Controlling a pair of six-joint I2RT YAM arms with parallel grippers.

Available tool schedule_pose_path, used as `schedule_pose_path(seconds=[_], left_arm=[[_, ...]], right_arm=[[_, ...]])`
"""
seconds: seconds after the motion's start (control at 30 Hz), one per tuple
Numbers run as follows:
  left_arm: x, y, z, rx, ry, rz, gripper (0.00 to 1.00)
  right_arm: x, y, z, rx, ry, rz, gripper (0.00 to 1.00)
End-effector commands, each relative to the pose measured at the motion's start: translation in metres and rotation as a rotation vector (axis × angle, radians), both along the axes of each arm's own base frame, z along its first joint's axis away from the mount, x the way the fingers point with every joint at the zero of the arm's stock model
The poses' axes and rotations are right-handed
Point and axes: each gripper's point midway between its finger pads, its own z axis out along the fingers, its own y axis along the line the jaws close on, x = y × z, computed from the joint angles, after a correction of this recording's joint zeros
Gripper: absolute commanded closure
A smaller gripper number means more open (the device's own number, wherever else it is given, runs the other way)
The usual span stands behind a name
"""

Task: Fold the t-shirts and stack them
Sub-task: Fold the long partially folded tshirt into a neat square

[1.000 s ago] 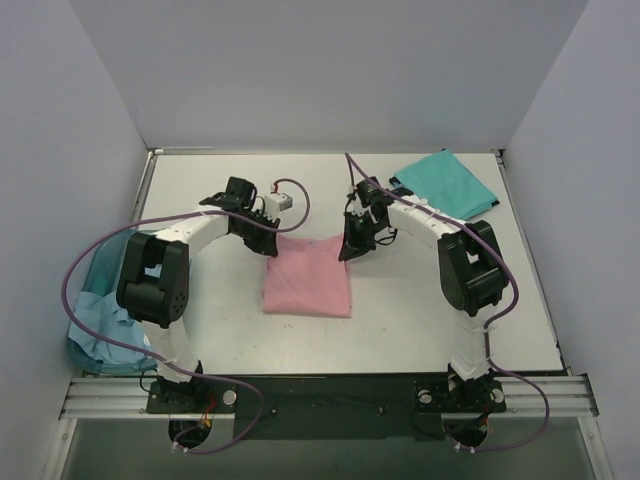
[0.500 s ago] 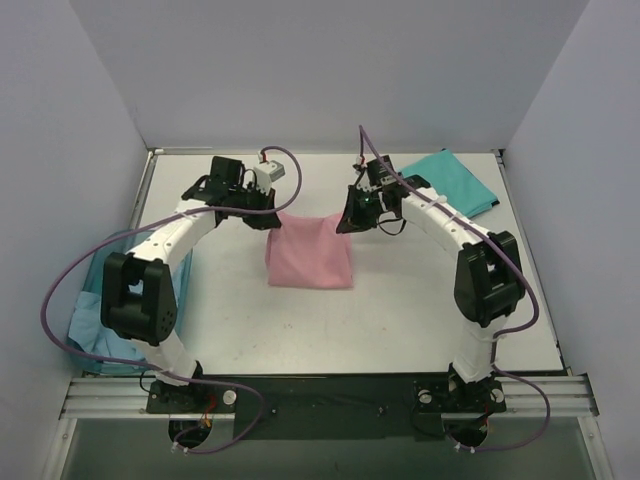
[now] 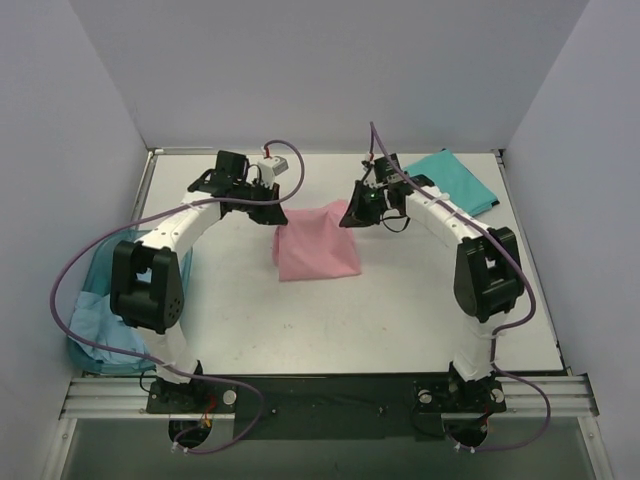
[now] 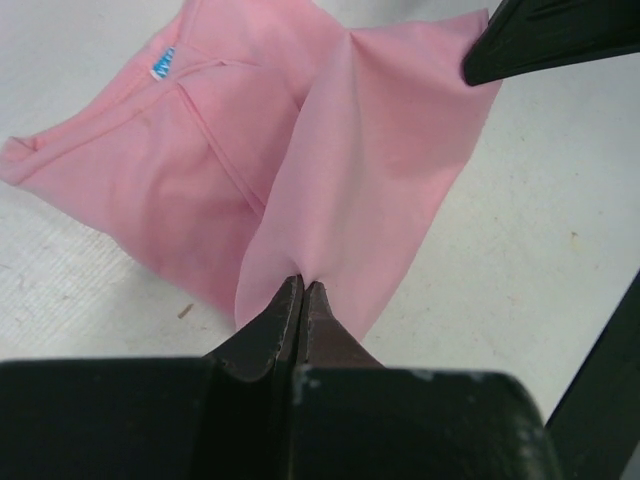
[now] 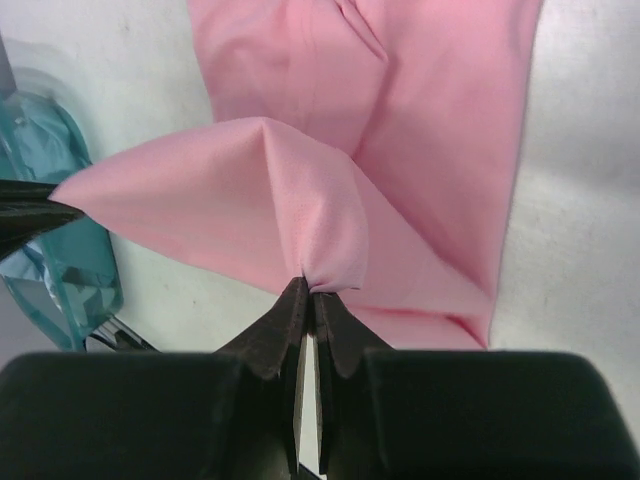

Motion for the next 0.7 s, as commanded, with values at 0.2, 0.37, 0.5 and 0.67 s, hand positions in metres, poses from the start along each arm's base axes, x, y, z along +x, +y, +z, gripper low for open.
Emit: schedule_pose_path(seconds=[0.2, 0.37, 0.5, 0.67], left_arm=[[-0.112, 0.003, 0.048, -0.101, 0.038, -0.202, 1.00], [-0.182, 0.003, 0.044, -0.117, 0.061, -0.370, 1.00], [-0.231, 0.009, 0.051, -0.126, 0.095, -0.488, 1.00], [-0.275, 0.016, 0.071, -0.184, 0.096, -0.605, 1.00]], right_arm=[[-0.112, -0.023, 0.031, 0.011, -0.038, 0.082, 1.00], [-0.167, -0.026, 0.035, 0.008, -0.073, 0.112, 1.00], [-0.213, -0.026, 0.033, 0.010, -0.077, 0.138, 1.00], [-0.256, -0.032, 0.043, 0.037, -0.119, 0.127, 1.00]])
